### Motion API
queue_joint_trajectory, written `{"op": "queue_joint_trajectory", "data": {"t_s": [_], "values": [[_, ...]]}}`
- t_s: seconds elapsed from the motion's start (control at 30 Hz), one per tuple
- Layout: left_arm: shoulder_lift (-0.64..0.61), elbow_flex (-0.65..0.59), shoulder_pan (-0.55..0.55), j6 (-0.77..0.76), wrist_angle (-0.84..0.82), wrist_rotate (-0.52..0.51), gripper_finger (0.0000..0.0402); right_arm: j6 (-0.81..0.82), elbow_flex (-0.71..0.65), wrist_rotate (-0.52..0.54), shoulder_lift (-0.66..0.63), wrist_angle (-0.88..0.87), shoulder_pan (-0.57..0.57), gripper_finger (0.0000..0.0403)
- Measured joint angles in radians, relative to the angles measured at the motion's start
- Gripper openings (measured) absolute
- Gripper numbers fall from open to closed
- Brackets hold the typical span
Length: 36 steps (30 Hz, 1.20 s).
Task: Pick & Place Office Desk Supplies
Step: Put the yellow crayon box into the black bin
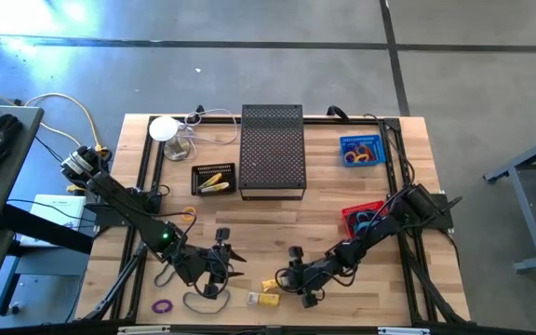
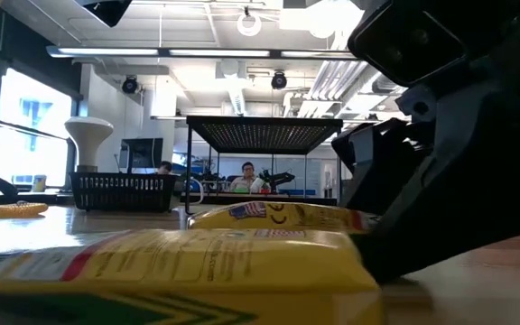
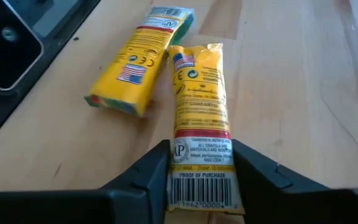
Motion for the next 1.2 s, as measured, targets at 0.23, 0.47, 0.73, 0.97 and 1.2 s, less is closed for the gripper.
{"op": "queue_joint_trajectory", "data": {"t_s": [0.23, 0.47, 0.73, 0.97, 1.2], "values": [[0.061, 0.000, 0.000, 0.057, 0.000, 0.000, 0.0151, -0.052, -0.002, -0.035, -0.018, 0.001, 0.002, 0.0101], [0.147, 0.000, 0.002, 0.117, 0.057, 0.000, 0.0151, -0.371, -0.002, 0.156, -0.117, -0.009, 0.036, 0.0102], [0.173, 0.000, 0.027, -0.064, 0.202, 0.000, 0.0151, -0.572, -0.001, 0.448, -0.189, 0.000, 0.092, 0.0102], [0.174, 0.000, 0.059, -0.303, 0.286, 0.002, 0.0151, -0.649, -0.001, 0.551, -0.189, 0.054, 0.102, 0.0102], [0.174, 0.000, 0.078, -0.398, 0.304, 0.001, 0.0151, -0.709, -0.001, 0.622, -0.189, 0.061, 0.096, 0.0102]]}}
